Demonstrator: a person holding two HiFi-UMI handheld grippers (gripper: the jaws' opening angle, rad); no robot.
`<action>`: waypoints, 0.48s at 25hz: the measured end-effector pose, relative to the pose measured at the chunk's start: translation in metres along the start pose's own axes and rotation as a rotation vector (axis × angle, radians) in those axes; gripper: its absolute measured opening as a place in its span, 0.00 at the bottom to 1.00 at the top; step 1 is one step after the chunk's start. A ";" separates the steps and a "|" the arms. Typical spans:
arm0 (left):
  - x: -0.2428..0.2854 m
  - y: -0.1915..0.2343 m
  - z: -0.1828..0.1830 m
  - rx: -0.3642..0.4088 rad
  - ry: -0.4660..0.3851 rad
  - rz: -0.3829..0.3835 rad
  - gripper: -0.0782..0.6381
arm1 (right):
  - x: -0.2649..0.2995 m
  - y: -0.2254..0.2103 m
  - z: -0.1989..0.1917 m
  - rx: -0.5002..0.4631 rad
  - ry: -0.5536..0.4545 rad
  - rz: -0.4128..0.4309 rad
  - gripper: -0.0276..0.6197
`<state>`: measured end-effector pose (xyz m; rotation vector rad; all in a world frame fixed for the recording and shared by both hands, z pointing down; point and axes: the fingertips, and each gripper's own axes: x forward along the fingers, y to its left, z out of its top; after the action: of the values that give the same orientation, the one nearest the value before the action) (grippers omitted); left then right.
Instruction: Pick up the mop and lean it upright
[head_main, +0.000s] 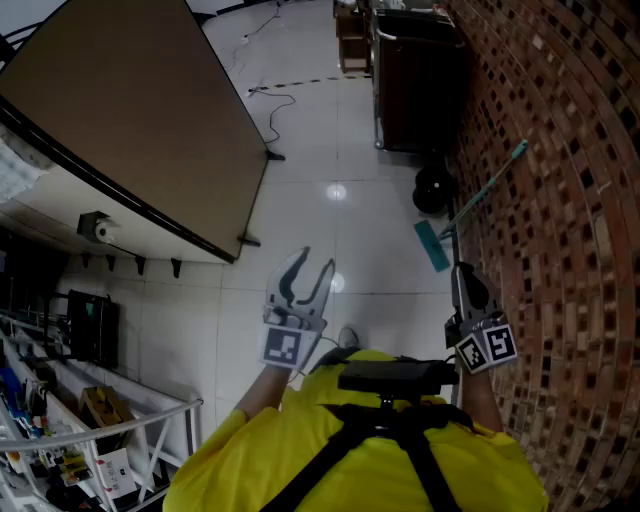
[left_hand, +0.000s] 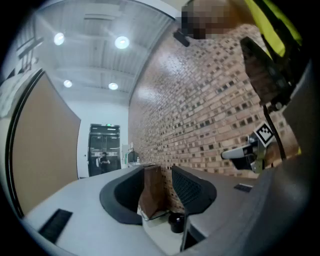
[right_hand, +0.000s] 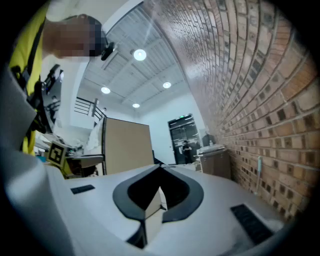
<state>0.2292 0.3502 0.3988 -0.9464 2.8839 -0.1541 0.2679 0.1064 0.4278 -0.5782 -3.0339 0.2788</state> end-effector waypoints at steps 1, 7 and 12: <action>0.007 0.012 -0.005 -0.004 0.009 -0.003 0.34 | 0.016 0.001 -0.001 0.023 -0.007 -0.005 0.05; 0.066 0.068 -0.030 -0.083 0.030 0.009 0.11 | 0.094 -0.002 -0.005 0.042 -0.004 0.005 0.05; 0.145 0.086 -0.062 -0.101 0.068 -0.026 0.11 | 0.142 -0.068 -0.019 0.075 0.033 -0.036 0.05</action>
<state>0.0547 0.3363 0.4392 -1.0141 2.9676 -0.0440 0.1124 0.0998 0.4602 -0.5180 -2.9836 0.3765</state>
